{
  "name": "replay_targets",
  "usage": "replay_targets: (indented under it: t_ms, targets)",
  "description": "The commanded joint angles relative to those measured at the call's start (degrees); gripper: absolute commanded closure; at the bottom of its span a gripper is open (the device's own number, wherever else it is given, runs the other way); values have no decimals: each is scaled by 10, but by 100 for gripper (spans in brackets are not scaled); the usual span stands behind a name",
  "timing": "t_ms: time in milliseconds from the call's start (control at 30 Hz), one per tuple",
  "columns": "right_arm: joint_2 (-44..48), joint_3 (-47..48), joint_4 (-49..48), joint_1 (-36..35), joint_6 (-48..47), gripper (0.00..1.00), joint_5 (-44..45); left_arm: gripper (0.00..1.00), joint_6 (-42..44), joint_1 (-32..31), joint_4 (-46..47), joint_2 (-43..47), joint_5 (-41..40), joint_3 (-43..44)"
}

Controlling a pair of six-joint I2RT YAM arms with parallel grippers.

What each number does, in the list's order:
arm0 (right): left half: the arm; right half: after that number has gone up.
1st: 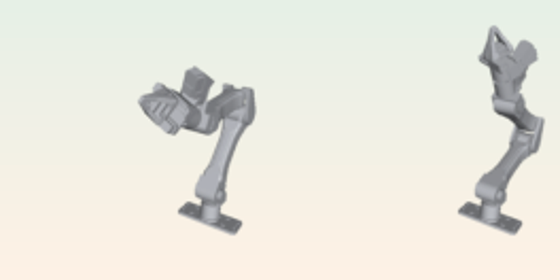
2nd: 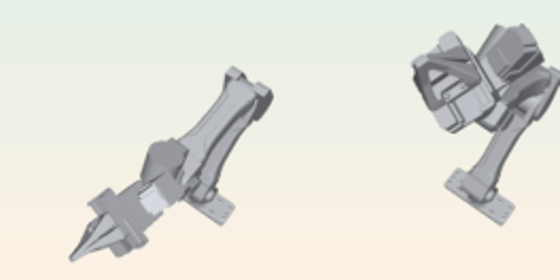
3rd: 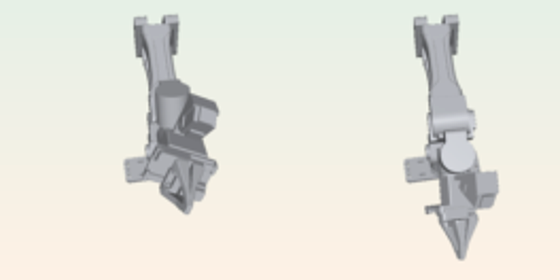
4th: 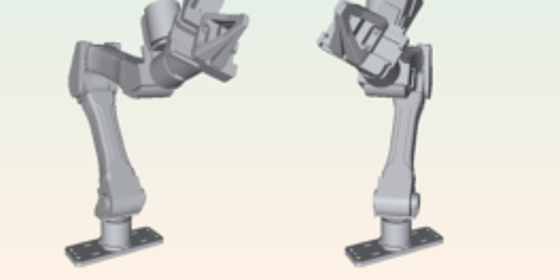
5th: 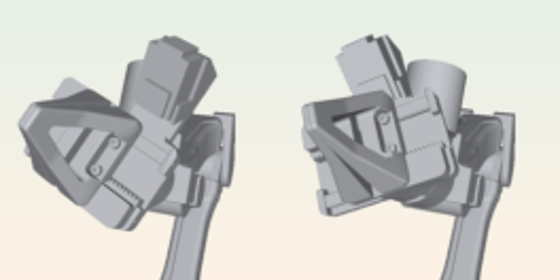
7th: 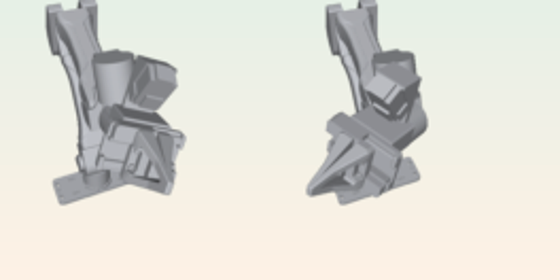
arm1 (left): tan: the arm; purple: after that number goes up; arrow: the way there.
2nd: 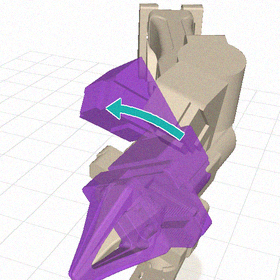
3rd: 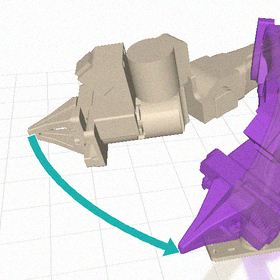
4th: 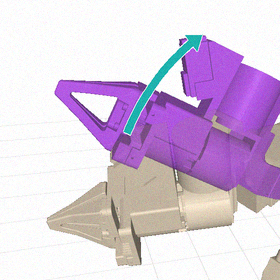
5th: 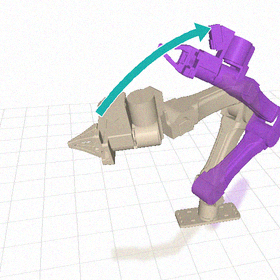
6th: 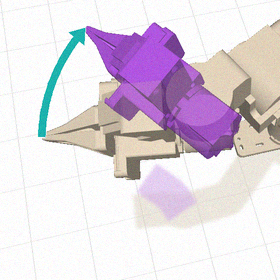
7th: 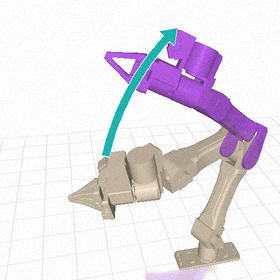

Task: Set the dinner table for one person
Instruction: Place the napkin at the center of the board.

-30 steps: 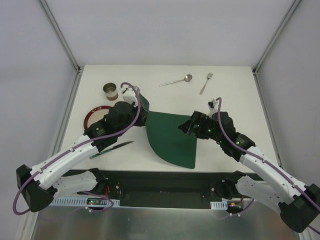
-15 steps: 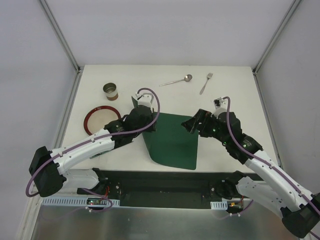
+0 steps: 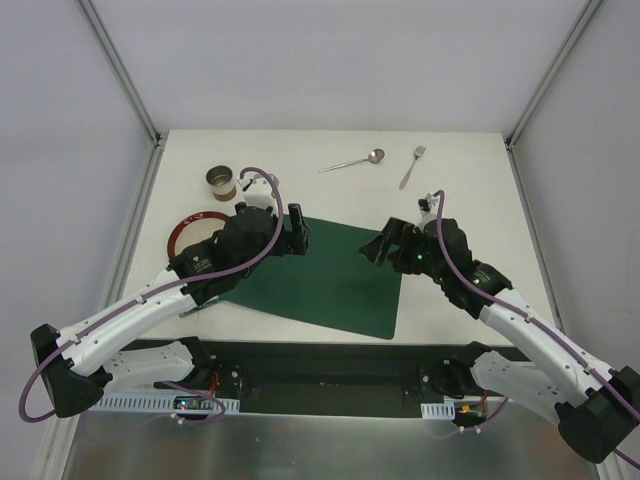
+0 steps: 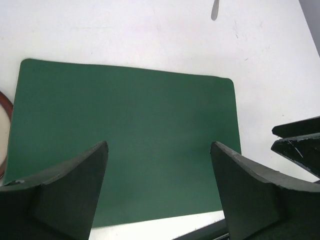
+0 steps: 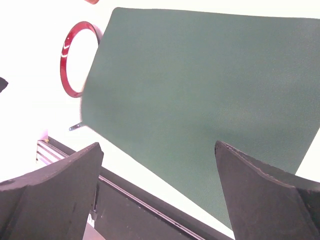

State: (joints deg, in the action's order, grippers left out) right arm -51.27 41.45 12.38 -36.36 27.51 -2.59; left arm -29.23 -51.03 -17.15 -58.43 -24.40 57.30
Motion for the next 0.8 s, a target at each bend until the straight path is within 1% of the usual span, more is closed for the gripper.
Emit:
replay_targets:
  t_ms: [0,67,233,333,433,467,567,600,700,767]
  targets:
    - [-9,18,-35,3,0,4,-14,17,-1,-4,-30,10,-8,7]
    - [-19,15,-43,4,4,4,-24,20,0,-4,-31,10,-12,4]
    - [-57,0,-79,3,25,4,-48,21,2,-4,-31,13,-18,0]
    - [-89,-10,-120,1,34,4,-51,20,12,-4,-32,13,-26,3]
    - [-163,-5,-161,1,26,4,-51,20,26,-3,-33,13,-30,11]
    - [-205,12,-161,2,19,4,-49,20,29,-4,-32,13,-30,13]
    - [-271,47,-162,6,3,4,-65,20,35,-4,-32,14,-35,23]
    - [-312,66,-162,6,4,4,-72,20,36,-4,-32,18,-35,25]
    - [-375,89,-166,8,11,4,-94,20,44,-4,-32,25,-43,29]
    - [-400,91,-183,8,23,4,-105,20,52,-4,-32,27,-51,33]
